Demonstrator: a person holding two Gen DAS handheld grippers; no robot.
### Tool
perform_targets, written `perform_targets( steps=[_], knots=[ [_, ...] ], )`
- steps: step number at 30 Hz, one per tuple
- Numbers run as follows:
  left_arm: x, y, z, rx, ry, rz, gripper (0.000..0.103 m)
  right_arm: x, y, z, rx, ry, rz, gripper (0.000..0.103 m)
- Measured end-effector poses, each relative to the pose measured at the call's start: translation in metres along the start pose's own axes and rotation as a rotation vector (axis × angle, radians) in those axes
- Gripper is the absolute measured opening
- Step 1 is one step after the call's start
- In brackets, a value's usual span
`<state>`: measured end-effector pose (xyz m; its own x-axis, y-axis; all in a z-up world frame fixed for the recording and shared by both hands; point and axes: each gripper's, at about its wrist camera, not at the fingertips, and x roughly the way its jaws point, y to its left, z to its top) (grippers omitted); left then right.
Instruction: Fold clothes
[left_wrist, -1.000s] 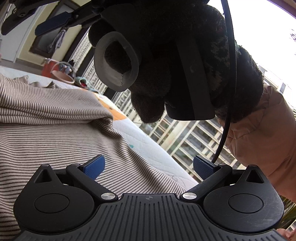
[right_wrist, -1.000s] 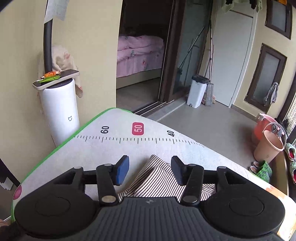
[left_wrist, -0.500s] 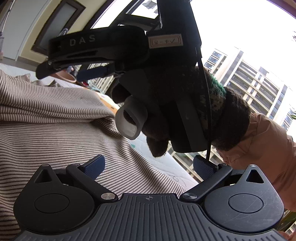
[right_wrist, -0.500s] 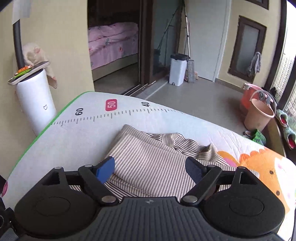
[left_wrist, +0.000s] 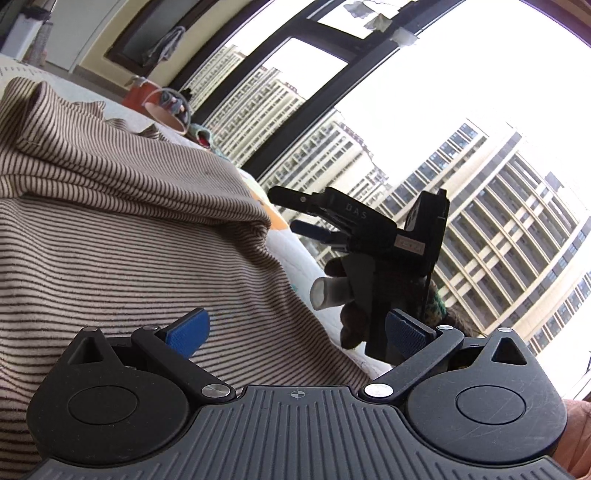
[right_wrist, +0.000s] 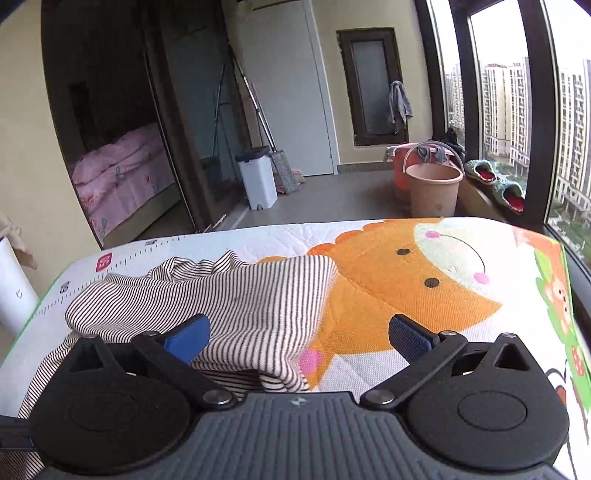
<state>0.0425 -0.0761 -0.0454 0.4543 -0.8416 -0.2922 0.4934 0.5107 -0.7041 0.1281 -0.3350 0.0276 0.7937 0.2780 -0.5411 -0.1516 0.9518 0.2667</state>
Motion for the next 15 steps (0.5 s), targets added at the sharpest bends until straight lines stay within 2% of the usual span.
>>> perform_targets(
  steps=[3,7,15],
  knots=[
    [-0.001,0.008,0.003,-0.051,-0.005,0.0,0.103,0.007,-0.038,-0.015,0.167,-0.01,0.036,0.103],
    [-0.001,0.01,0.004,-0.048,-0.02,0.001,0.103,0.014,-0.068,-0.029,0.309,-0.054,0.12,0.103],
    [-0.001,0.011,0.001,-0.039,-0.024,0.022,0.103,0.013,-0.087,-0.034,0.412,-0.099,0.206,0.103]
  ],
)
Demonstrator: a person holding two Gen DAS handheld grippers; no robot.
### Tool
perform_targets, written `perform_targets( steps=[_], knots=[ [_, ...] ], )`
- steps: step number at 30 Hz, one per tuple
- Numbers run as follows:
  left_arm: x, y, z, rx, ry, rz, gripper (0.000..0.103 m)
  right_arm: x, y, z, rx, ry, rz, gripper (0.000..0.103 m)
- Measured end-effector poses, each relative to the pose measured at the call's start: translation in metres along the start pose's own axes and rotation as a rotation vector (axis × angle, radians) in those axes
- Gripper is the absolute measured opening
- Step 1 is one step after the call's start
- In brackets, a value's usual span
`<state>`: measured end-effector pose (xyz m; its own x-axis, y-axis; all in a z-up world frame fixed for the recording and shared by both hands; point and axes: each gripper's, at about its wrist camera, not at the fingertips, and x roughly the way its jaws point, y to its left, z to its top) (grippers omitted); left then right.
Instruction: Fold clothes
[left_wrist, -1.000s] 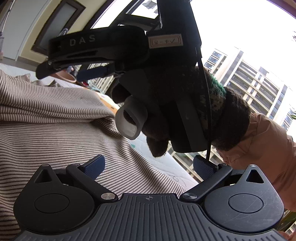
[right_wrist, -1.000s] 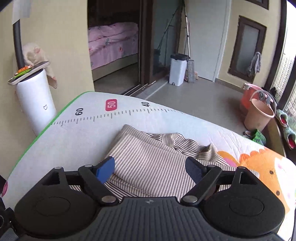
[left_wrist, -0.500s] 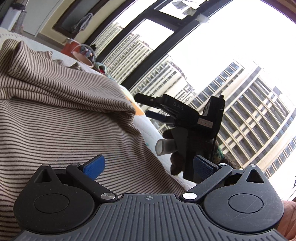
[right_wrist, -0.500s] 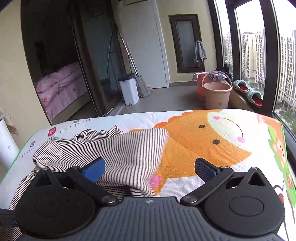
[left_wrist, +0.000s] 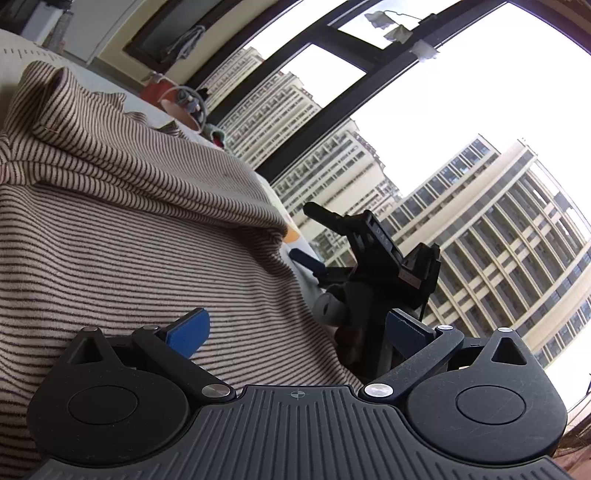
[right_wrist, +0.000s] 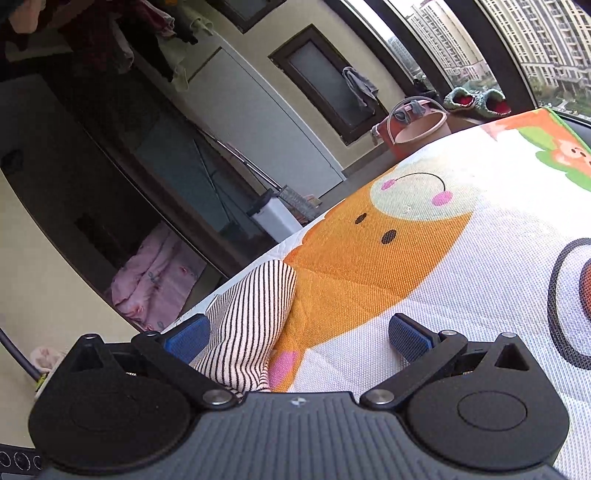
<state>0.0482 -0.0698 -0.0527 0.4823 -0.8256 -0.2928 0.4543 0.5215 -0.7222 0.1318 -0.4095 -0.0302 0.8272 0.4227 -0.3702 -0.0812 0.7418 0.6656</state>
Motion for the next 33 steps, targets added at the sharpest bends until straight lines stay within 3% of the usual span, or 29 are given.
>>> perform_targets(
  steps=[12,27,30,33],
  knots=[
    [0.011,-0.003,0.003,0.026,0.042,0.025,0.103,0.002,-0.002,-0.004,-0.014,0.006,-0.007,0.103],
    [0.007,0.001,0.003,0.016,0.018,0.016,0.103,-0.001,-0.001,-0.006,-0.022,0.018,0.035,0.103],
    [0.006,0.001,0.004,0.015,0.018,0.015,0.103,0.001,0.003,-0.007,-0.05,0.047,0.077,0.103],
    [0.006,0.001,0.004,0.014,0.016,0.015,0.103,0.004,0.012,-0.01,-0.105,0.067,0.061,0.103]
  ],
)
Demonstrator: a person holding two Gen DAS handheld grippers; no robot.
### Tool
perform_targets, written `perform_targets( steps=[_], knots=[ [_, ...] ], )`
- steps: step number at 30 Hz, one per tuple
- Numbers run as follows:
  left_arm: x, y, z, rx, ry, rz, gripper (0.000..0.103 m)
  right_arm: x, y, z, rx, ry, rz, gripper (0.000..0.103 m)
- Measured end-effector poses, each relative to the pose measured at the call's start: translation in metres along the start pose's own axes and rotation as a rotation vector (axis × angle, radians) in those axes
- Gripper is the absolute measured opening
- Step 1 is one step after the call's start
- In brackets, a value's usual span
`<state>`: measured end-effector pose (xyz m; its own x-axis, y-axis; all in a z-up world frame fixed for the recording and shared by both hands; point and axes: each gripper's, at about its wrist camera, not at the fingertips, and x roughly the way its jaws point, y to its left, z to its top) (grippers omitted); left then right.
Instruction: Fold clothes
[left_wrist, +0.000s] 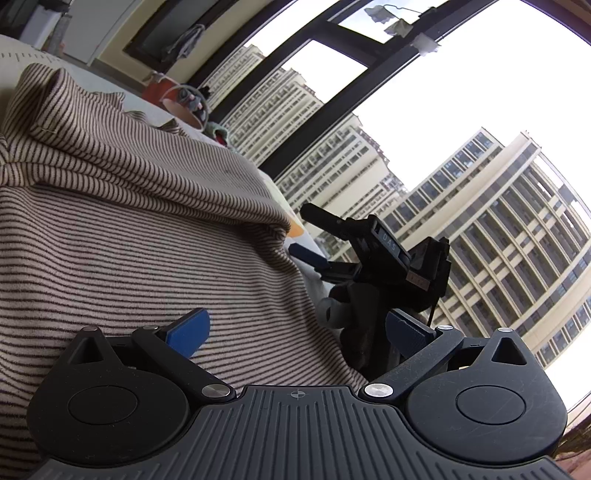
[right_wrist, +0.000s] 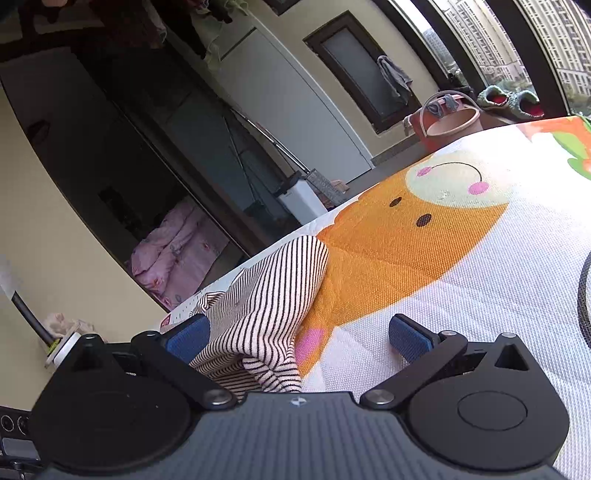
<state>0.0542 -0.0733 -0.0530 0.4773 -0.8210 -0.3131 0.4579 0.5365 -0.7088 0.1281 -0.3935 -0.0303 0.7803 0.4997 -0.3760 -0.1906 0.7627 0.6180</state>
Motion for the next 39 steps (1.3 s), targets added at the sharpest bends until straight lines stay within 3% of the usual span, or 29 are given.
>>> perform_targets(
  steps=[27,35,39],
  knots=[
    [-0.003,-0.001,0.0,0.003,-0.003,0.001,0.103,-0.001,-0.001,0.001,0.009,0.012,-0.003,0.103],
    [0.011,-0.015,0.0,0.086,0.077,0.09,0.103,0.002,0.009,-0.001,-0.063,0.039,-0.044,0.103],
    [0.01,-0.013,0.001,0.075,0.075,0.083,0.103,0.002,0.017,-0.003,-0.108,0.055,-0.066,0.103]
  ],
)
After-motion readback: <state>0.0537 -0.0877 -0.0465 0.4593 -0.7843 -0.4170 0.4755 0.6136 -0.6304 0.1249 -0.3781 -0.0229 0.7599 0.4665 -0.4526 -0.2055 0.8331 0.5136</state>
